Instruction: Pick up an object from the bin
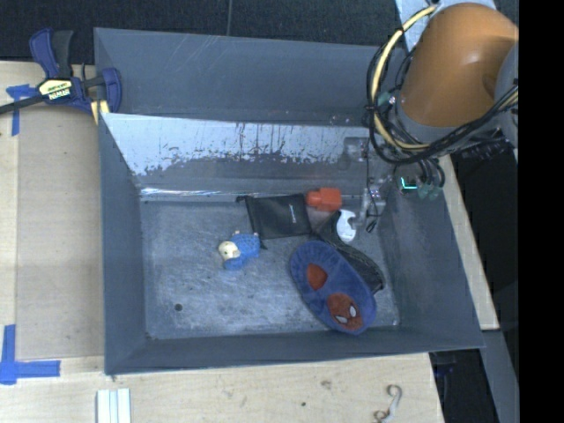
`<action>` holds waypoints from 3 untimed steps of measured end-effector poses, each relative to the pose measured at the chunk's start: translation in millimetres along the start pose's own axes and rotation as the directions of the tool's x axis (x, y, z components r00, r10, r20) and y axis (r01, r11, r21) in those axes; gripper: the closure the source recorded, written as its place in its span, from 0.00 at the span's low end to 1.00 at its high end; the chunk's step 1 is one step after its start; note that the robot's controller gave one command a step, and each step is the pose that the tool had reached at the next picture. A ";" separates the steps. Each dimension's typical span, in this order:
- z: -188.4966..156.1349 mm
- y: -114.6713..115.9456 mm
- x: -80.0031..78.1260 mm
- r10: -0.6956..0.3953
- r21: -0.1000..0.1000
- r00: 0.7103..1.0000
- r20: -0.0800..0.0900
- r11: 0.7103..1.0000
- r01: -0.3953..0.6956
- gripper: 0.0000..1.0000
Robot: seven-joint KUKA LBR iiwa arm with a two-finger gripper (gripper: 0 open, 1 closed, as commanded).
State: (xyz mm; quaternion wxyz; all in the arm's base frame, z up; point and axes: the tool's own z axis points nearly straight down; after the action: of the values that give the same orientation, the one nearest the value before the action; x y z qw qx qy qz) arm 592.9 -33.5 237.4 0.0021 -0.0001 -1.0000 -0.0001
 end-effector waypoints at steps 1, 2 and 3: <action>133.6 -10.5 -20.7 -0.121 0.000 0.993 0.000 0.993 0.121 0.00; 147.4 -9.3 -28.8 -0.333 0.003 0.943 0.014 0.943 0.333 0.00; 155.3 -15.5 -42.5 -0.239 0.004 0.971 0.019 0.971 0.239 0.00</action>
Offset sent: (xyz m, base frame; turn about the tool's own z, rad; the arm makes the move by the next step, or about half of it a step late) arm 0.0207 -0.0105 -0.1294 -0.1213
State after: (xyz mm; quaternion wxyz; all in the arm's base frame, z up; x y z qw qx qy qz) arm 634.8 -48.9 81.8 -0.0076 0.1203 -0.9927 0.0005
